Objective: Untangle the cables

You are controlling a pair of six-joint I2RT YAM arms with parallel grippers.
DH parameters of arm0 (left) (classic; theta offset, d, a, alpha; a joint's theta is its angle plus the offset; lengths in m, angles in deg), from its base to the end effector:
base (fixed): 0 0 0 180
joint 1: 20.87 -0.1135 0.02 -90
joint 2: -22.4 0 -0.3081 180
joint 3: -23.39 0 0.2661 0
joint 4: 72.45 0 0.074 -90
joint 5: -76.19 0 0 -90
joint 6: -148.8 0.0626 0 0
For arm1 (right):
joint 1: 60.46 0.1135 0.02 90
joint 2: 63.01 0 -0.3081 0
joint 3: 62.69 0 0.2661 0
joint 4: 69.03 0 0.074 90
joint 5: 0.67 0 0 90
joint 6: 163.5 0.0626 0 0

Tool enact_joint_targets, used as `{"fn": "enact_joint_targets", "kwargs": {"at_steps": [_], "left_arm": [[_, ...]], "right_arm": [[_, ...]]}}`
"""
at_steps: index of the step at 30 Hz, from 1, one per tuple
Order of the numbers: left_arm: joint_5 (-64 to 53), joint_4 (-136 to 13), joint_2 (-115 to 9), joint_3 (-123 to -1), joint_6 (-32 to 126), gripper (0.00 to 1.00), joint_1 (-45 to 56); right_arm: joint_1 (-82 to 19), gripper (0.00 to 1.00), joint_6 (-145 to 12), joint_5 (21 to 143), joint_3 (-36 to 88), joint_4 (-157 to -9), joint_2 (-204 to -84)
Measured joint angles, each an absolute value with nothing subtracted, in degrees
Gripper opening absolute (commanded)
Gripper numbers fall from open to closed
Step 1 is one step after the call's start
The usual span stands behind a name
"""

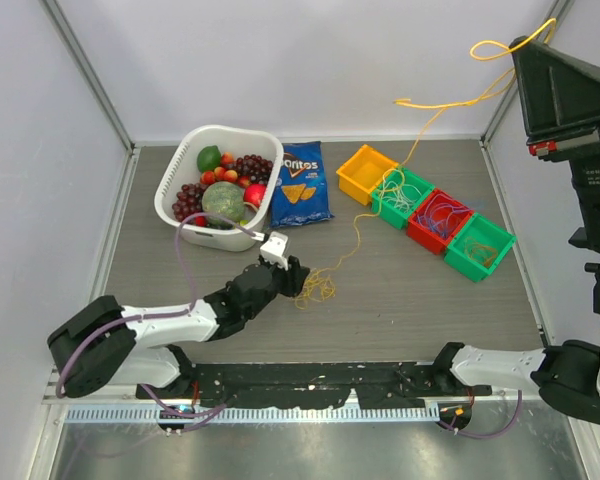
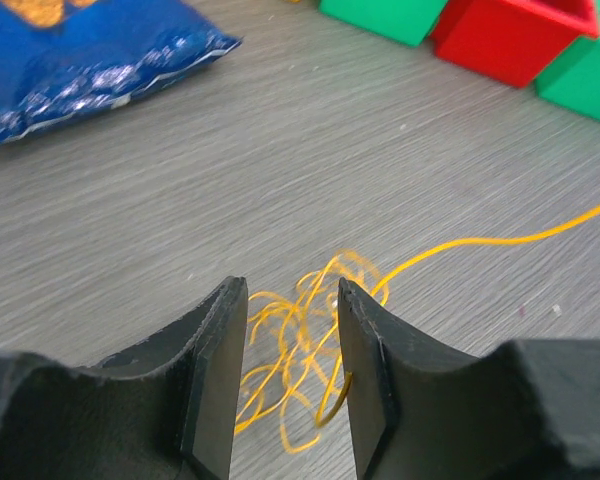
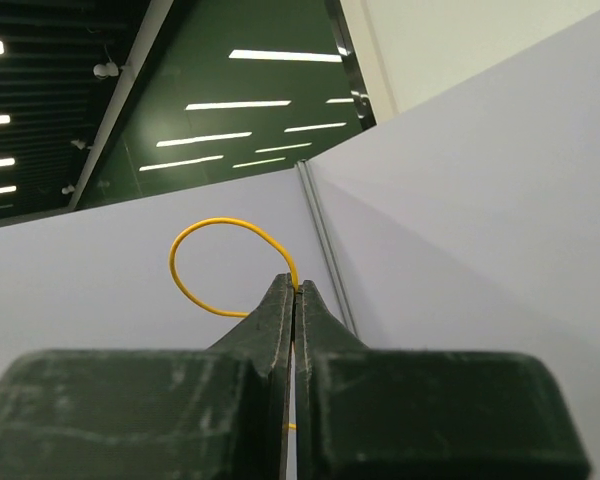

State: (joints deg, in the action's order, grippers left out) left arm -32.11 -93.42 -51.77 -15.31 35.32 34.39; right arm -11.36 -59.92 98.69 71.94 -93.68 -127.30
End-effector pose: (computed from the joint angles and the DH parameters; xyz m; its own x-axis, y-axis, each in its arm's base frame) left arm 0.1768 -0.2204 0.2221 -0.3727 -0.1264 -0.9193 0.4999 0.8073 -0.3136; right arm 0.0540 0.0468 0.7388 0.2978 0.6976 -0.6517 -0.7626 0.5844 0.2771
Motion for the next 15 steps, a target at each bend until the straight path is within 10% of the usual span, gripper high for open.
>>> {"fn": "enact_joint_targets", "kwargs": {"at_steps": [10, 15], "left_arm": [[-39.5, -82.3, -40.4, -9.1, 36.8, 0.54, 34.0], [-41.7, -75.4, -34.2, -9.1, 35.4, 0.82, 31.9]], "right_arm": [[-11.4, 0.01, -61.9, 98.8, 80.5, -93.6, -129.2], [-11.4, 0.01, -62.8, 98.9, 80.5, -92.1, -127.9]]}}
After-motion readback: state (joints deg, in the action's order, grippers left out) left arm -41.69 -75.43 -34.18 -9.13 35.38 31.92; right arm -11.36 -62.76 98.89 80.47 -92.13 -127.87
